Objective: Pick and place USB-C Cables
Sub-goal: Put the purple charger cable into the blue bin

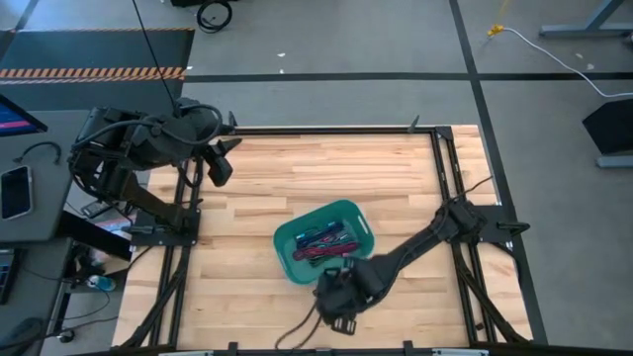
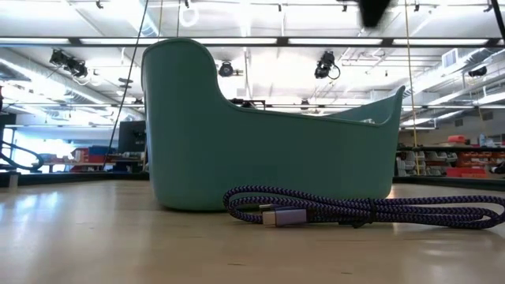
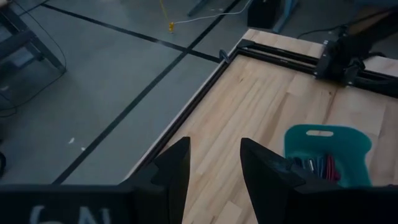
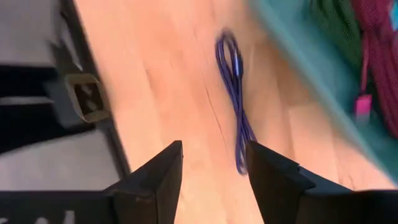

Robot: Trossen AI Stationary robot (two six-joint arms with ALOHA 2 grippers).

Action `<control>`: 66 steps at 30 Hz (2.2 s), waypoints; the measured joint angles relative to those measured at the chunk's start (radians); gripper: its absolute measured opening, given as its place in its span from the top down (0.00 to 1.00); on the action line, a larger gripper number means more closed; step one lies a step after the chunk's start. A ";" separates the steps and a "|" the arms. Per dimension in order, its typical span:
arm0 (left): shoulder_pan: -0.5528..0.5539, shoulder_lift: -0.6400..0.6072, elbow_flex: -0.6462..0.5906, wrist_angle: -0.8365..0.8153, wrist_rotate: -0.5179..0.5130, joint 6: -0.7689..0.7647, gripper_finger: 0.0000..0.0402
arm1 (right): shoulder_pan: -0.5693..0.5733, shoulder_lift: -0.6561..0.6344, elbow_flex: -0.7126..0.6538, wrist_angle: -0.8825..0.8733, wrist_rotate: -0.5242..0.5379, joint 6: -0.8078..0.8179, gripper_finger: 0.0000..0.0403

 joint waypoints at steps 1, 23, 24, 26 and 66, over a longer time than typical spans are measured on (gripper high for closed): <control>0.000 0.000 0.000 0.000 0.000 0.000 0.63 | 0.006 0.013 0.000 -0.013 -0.001 0.000 0.54; 0.000 0.000 0.000 0.000 0.002 -0.001 0.63 | -0.036 0.196 -0.091 0.064 -0.037 -0.176 0.53; 0.000 0.000 0.000 0.000 0.002 -0.001 0.63 | -0.036 0.196 -0.105 0.089 -0.039 -0.176 0.53; 0.000 0.000 0.000 0.000 0.002 -0.001 0.63 | -0.036 0.196 -0.132 0.112 -0.040 -0.176 0.53; 0.000 0.000 0.000 0.000 0.005 0.004 0.63 | -0.033 0.002 0.024 0.029 -0.078 -0.049 0.96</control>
